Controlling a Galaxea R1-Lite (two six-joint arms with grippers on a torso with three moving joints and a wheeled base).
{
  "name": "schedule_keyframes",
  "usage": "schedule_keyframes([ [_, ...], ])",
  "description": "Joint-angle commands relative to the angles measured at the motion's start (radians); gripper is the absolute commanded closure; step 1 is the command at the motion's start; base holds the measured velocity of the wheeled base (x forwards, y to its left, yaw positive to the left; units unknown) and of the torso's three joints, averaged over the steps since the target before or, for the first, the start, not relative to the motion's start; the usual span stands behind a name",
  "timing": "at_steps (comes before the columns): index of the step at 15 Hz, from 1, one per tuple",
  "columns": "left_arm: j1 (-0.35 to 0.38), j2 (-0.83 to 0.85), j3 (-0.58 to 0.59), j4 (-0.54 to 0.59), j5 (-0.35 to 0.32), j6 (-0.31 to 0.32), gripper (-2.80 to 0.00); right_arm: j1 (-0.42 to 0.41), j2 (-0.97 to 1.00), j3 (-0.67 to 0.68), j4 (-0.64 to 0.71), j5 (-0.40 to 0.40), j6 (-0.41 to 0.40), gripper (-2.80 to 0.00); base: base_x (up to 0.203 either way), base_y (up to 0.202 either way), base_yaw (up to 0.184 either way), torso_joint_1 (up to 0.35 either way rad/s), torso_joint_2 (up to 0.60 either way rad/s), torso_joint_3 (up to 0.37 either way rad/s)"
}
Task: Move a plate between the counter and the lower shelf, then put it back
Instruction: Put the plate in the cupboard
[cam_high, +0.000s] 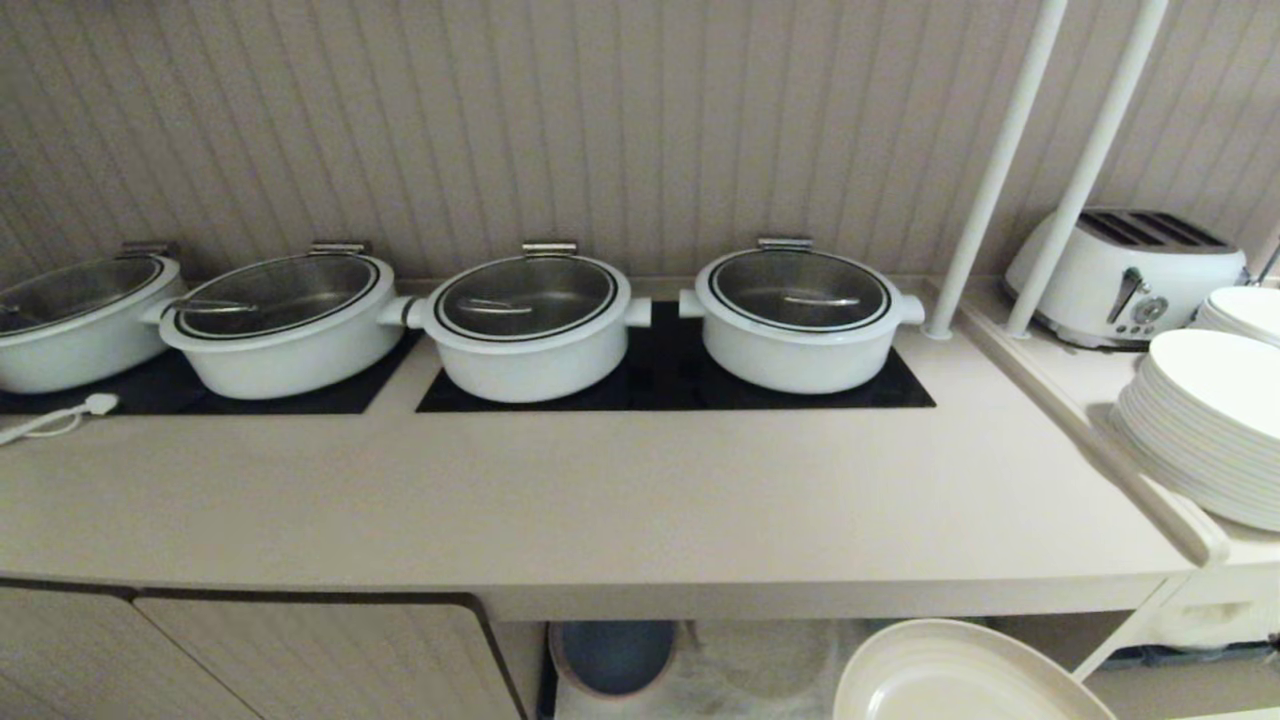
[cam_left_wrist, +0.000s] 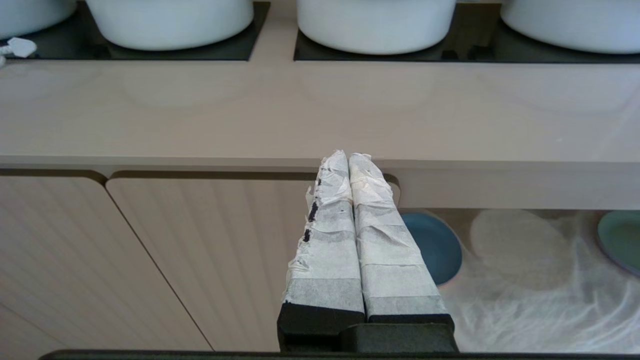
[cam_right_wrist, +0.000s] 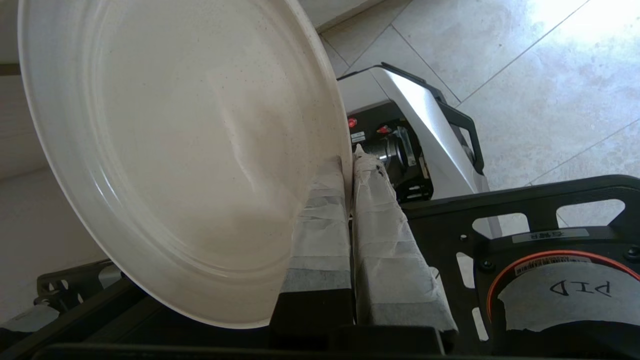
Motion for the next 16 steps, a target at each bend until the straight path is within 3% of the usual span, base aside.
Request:
schedule_keyframes([
  [1,0.000,0.000,0.000,0.000,0.000,-0.001,0.00,0.000,0.005,0.001,-0.019,0.000,0.005,0.00,0.000,0.000,0.000,-0.073,0.17,0.090],
  [16,0.000,0.000,0.000,0.000,0.000,-0.001,0.00,0.000,0.002,0.007,-0.041,0.000,0.004,0.00,0.000,0.000,0.000,-0.120,0.25,0.131],
])
